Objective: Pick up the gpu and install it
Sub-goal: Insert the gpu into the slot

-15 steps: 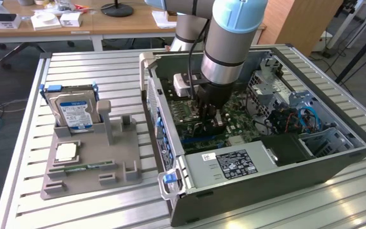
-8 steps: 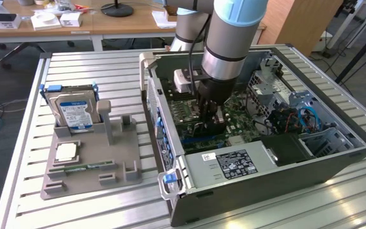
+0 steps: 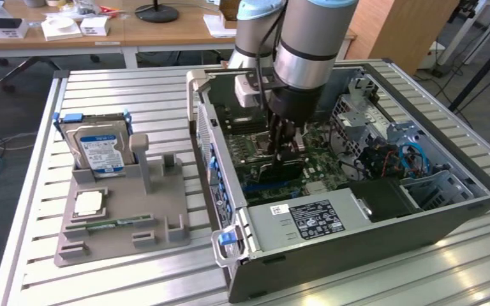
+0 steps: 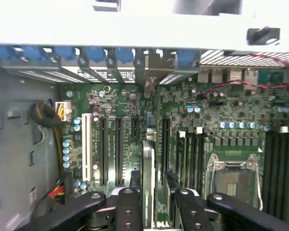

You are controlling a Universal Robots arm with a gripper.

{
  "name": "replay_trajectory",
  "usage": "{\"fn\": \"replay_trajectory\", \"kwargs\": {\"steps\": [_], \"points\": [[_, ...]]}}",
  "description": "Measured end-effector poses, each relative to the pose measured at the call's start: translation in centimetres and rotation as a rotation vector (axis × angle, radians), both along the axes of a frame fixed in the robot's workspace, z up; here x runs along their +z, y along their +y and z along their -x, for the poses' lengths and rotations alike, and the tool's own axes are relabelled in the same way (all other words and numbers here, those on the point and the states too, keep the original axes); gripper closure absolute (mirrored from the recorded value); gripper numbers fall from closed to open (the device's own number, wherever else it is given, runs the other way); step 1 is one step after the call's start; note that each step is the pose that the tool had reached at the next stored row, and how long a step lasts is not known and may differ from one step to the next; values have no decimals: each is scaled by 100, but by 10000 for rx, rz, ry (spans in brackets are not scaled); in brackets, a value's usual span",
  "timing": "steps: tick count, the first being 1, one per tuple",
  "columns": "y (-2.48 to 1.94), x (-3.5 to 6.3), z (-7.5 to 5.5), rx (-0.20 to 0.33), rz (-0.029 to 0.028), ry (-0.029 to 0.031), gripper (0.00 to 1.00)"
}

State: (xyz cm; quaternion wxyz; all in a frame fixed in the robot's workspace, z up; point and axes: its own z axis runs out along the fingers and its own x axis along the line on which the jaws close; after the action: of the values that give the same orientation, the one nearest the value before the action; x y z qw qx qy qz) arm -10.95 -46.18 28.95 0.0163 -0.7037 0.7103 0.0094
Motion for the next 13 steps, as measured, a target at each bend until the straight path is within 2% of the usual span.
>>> {"fn": "replay_trajectory", "kwargs": {"steps": [13], "points": [[0, 440, 0, 0, 0, 0, 67]]}}
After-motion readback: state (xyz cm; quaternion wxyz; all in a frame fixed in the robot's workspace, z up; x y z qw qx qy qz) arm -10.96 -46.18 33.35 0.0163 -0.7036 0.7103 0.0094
